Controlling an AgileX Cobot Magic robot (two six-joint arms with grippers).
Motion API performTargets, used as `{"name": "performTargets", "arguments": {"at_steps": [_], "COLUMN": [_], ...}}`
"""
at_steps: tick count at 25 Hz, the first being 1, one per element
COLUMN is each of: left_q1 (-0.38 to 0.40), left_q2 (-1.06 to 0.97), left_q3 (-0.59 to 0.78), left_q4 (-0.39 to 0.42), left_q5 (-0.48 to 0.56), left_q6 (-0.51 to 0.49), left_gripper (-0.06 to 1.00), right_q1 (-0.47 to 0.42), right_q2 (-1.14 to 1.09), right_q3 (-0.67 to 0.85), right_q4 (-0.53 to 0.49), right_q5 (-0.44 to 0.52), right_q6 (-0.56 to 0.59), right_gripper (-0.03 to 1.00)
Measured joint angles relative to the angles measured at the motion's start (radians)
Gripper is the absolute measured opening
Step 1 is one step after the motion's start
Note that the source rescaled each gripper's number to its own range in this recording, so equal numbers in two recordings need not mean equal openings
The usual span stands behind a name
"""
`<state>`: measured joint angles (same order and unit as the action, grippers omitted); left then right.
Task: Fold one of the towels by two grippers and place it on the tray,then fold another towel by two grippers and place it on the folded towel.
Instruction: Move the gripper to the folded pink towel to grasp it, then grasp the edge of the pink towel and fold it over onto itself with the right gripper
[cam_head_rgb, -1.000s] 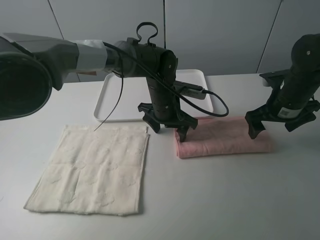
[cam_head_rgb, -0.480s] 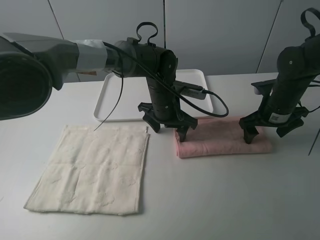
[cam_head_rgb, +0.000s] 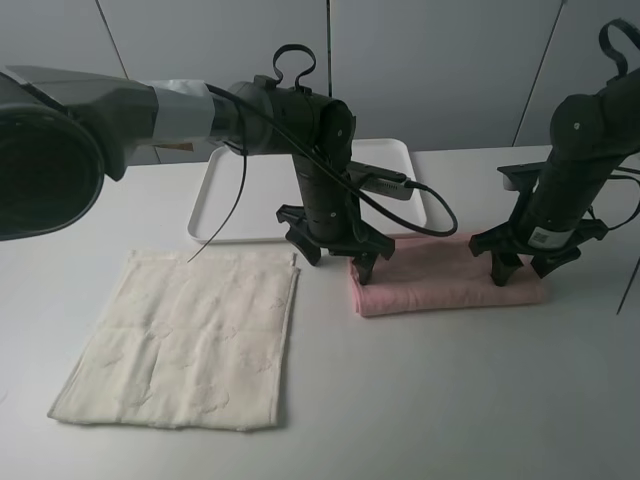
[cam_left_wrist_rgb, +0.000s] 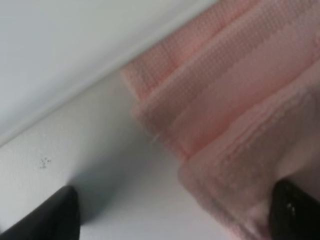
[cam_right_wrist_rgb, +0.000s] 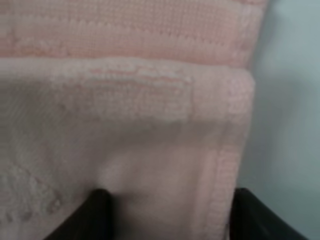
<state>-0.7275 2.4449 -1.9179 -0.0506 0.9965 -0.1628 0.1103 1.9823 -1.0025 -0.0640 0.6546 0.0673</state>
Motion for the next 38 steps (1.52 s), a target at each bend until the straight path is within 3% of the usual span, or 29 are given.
{"name": "performTargets", "arguments": {"at_steps": [8,11,13,14,26,33,38], "left_q1": [0.0,0.0,0.0,0.0,0.0,0.0,0.0], "left_q2": [0.0,0.0,0.0,0.0,0.0,0.0,0.004], "left_q3": [0.0,0.0,0.0,0.0,0.0,0.0,0.0], "left_q4": [0.0,0.0,0.0,0.0,0.0,0.0,0.0], "left_q5": [0.0,0.0,0.0,0.0,0.0,0.0,0.012], "left_q6": [0.0,0.0,0.0,0.0,0.005,0.008,0.008], "left_gripper": [0.98,0.98,0.98,0.98,0.98,0.98,0.98], "right_q1": [0.0,0.006,0.008,0.008,0.004,0.004,0.004], "right_q2": [-0.012,-0.012,-0.012,-0.012,-0.023,-0.101,-0.177], "right_q3": [0.041,0.042,0.042,0.042,0.043,0.058,0.058], "right_q4": [0.004,0.035,0.058,0.071,0.1,0.145,0.234], "right_q5": [-0.062,-0.065,-0.067,-0.067,-0.049,0.056,0.122], "right_q6": [-0.008,-0.019,-0.031,-0.039,-0.078,-0.08,-0.118], "right_gripper": [0.49,0.27,0.06,0.04,0.04,0.04,0.04]}}
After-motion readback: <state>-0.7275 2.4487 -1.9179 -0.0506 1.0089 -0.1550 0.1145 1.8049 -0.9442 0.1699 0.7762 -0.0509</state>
